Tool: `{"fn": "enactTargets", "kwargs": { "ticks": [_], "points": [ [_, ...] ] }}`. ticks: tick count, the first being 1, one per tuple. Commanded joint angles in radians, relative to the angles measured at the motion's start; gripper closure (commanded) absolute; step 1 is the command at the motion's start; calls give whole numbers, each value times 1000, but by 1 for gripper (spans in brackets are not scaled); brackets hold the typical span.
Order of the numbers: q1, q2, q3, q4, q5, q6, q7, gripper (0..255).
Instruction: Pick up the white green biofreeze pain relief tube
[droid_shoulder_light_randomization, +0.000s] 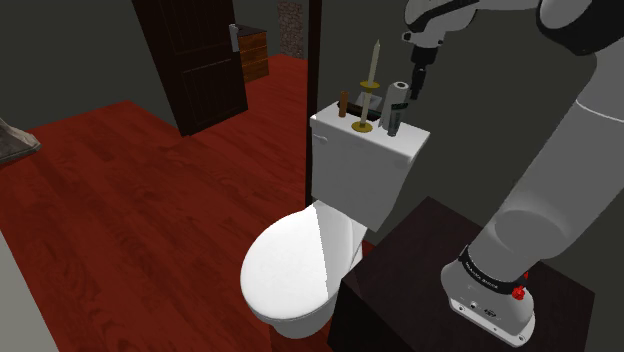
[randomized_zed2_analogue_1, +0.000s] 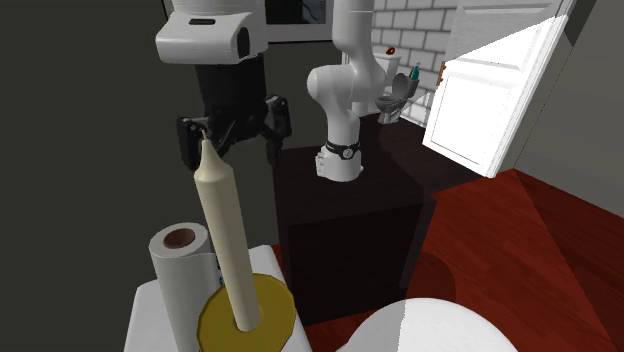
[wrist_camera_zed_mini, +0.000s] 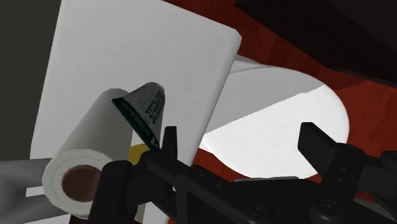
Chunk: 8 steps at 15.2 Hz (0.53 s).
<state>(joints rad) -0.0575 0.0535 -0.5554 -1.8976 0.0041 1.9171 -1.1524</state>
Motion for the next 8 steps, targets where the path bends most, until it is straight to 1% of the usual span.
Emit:
{"fn": "enactTargets", "kwargs": {
  "ticks": [1, 4, 7, 8],
  "points": [
    [-23, 93, -13, 73, 38, -2, -74, 0],
    [-73, 229, -14, 193, 92, -17, -170, 0],
    [-134, 366, -2, 331, 138, -43, -251, 0],
    [-146, 388, 1, 355, 143, -48, -263, 0]
  ]
}}
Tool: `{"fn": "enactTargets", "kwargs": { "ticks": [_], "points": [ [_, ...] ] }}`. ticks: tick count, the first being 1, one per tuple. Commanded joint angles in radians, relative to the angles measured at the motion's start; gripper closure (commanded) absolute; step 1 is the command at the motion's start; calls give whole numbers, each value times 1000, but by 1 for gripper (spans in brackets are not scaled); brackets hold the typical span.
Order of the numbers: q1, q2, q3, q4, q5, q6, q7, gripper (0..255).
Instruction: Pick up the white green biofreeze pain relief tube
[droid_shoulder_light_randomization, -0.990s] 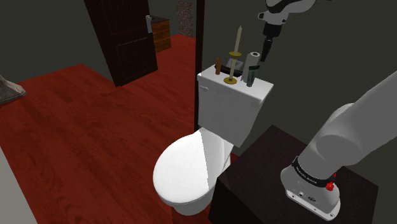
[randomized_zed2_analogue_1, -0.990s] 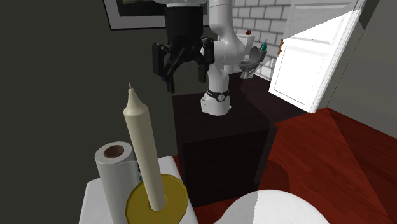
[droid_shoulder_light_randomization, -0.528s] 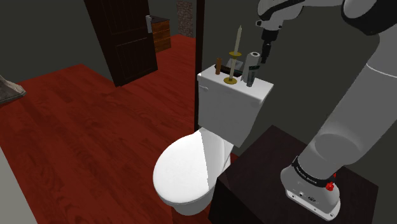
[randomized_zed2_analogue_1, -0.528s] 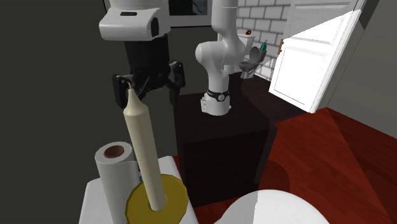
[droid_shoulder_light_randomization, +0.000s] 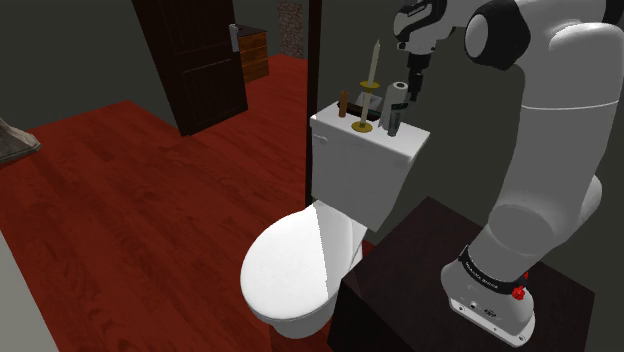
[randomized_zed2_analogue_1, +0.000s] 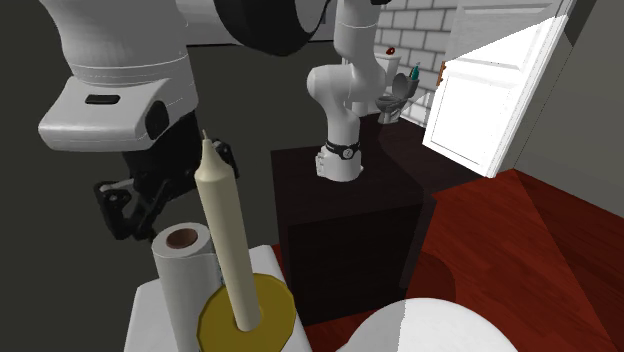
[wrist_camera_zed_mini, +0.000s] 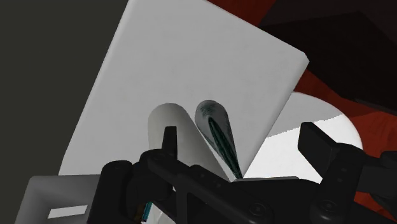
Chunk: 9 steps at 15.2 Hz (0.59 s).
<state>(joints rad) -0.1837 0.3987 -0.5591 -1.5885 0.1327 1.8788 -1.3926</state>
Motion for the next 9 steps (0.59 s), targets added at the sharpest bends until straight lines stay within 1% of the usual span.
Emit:
{"fn": "enactTargets", "kwargs": {
  "ticks": [1, 7, 9],
  "points": [
    [-20, 46, 7, 37, 16, 2, -23, 0],
    [-21, 69, 15, -13, 29, 72, -27, 0],
    [-22, 71, 16, -17, 31, 78, -28, 0]
  ]
}}
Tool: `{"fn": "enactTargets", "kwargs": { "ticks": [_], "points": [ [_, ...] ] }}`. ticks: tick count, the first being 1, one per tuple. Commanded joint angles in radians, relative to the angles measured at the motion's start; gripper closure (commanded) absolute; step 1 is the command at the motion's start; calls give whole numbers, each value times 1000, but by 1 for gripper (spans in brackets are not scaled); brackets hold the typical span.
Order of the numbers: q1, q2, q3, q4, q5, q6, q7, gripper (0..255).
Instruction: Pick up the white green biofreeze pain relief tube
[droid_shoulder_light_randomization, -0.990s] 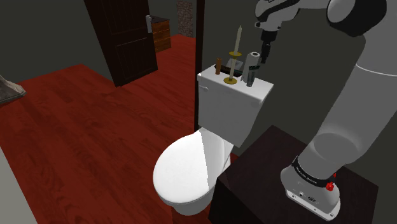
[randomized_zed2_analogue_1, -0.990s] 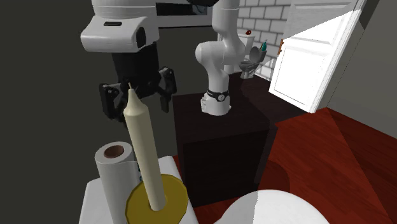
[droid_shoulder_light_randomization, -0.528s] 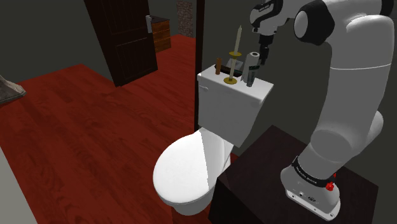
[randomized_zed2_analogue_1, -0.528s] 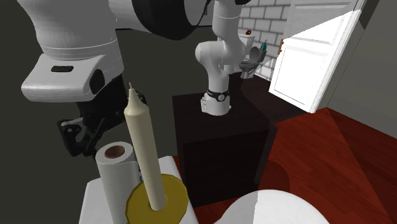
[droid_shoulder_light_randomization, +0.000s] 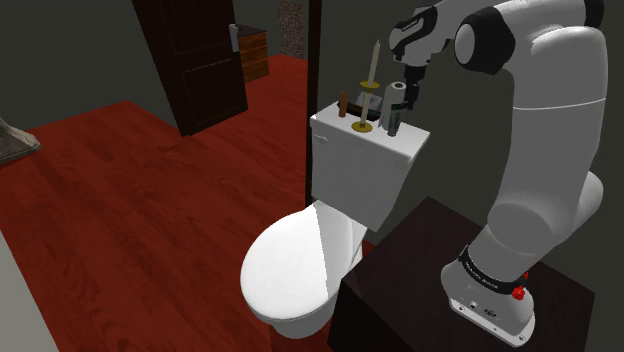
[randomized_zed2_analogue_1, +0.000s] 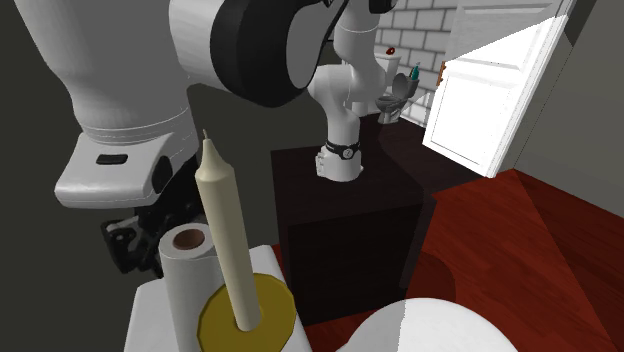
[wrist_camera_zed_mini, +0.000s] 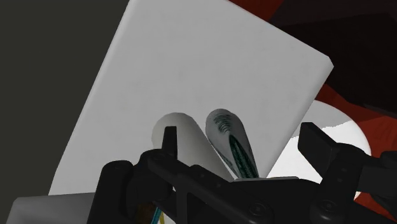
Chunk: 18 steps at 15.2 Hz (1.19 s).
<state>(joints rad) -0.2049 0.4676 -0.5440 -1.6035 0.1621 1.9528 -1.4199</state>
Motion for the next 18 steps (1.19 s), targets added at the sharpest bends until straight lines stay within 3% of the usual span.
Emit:
{"fn": "enactTargets", "kwargs": {
  "ticks": [1, 10, 18],
  "points": [
    [-1, 1, 0, -5, 1, 7, -1, 255],
    [-1, 2, 1, -2, 1, 4, -1, 255],
    [1, -28, -9, 65, -16, -89, 5, 255]
  ]
}}
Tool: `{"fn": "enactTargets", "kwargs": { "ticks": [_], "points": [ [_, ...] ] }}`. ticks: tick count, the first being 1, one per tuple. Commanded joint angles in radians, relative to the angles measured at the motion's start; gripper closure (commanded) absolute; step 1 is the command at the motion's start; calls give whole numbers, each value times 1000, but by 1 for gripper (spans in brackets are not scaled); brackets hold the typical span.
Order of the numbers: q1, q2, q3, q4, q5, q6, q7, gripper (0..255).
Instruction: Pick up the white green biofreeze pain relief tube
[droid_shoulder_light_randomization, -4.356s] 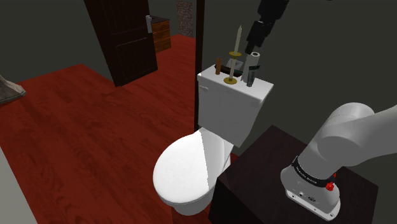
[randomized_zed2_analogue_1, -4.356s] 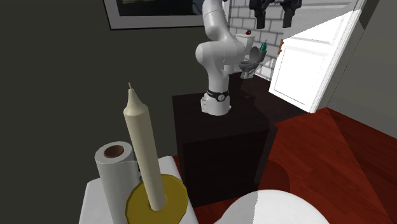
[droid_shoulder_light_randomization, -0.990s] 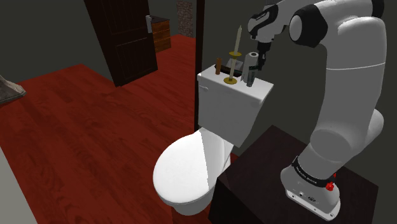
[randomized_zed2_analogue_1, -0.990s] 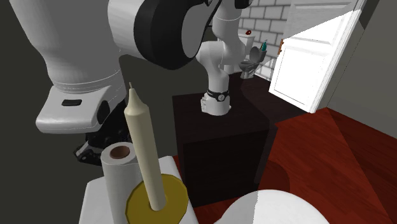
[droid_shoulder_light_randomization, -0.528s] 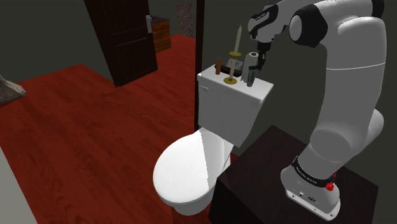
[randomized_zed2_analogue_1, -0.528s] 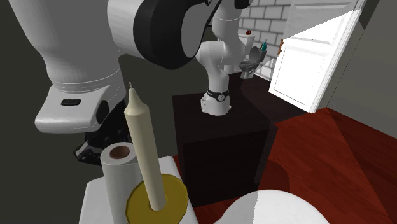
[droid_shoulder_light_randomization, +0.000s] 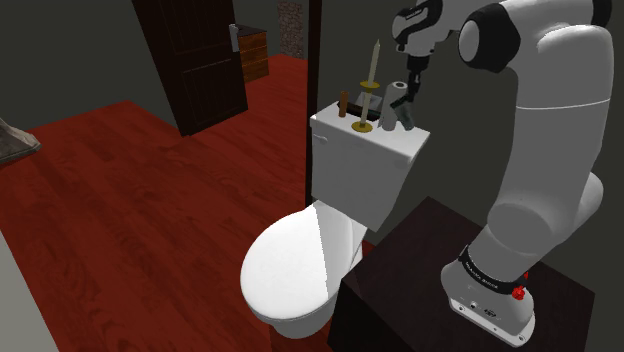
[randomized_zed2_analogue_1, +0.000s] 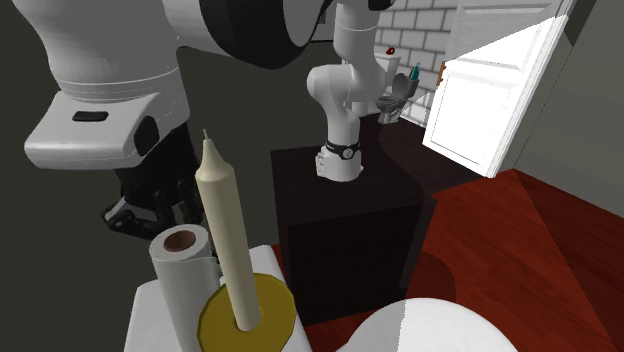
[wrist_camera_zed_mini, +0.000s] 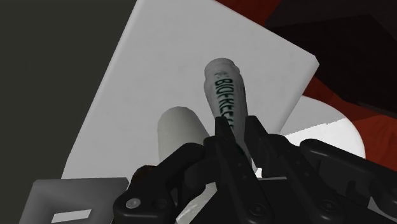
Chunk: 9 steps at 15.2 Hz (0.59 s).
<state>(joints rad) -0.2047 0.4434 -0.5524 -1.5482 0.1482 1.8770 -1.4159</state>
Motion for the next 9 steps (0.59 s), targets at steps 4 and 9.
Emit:
{"fn": "enactTargets", "kwargs": {
  "ticks": [4, 9],
  "points": [
    [-1, -14, -5, 50, -8, -62, 3, 255],
    [-4, -19, -7, 86, -11, -102, 4, 255]
  ]
}}
